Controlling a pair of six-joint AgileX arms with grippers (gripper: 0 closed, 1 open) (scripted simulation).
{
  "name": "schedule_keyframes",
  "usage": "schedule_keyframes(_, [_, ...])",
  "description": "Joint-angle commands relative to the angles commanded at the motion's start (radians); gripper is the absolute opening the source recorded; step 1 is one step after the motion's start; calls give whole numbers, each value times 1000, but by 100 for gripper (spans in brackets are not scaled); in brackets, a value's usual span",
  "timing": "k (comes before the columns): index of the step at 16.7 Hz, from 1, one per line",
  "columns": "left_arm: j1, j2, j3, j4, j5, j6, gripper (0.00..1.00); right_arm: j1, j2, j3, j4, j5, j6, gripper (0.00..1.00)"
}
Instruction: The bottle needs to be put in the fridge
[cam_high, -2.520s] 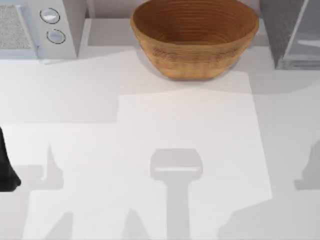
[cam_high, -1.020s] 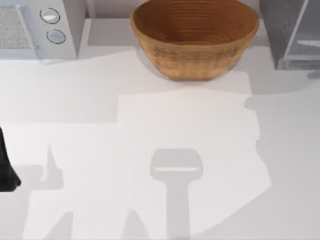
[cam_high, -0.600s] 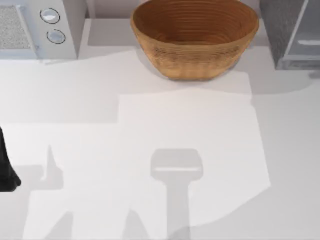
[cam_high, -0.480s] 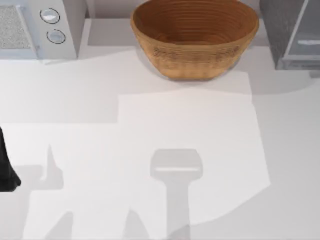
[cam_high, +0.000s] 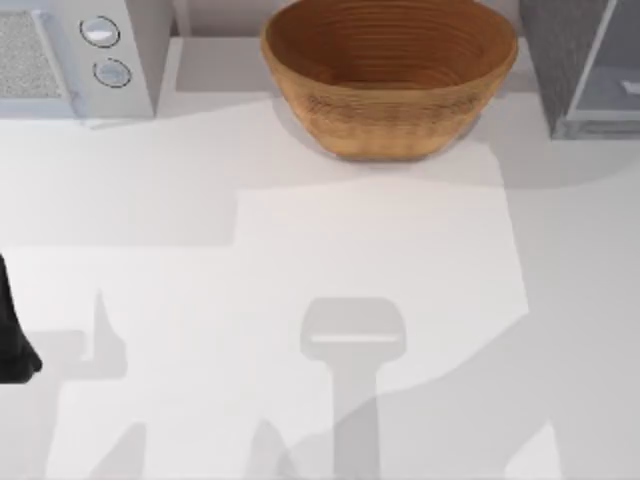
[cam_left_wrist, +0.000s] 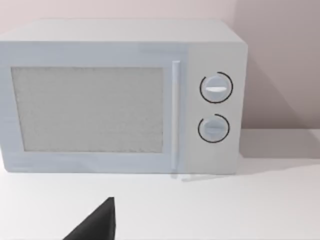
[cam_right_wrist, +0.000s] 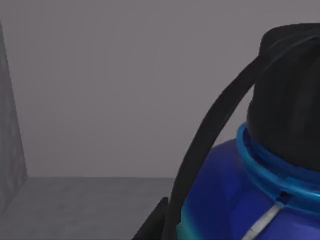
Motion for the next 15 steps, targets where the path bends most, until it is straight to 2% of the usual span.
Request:
schedule_keyframes(4, [0,0,0,0,0,0,100,17,80,158,-85,15,-7,1])
schedule_keyframes(10, [0,0,0,0,0,0,100,16,96,182,-103,27,-10,1])
schedule_keyframes(15, [0,0,0,0,0,0,100,16,96,182,-103,27,-10,38])
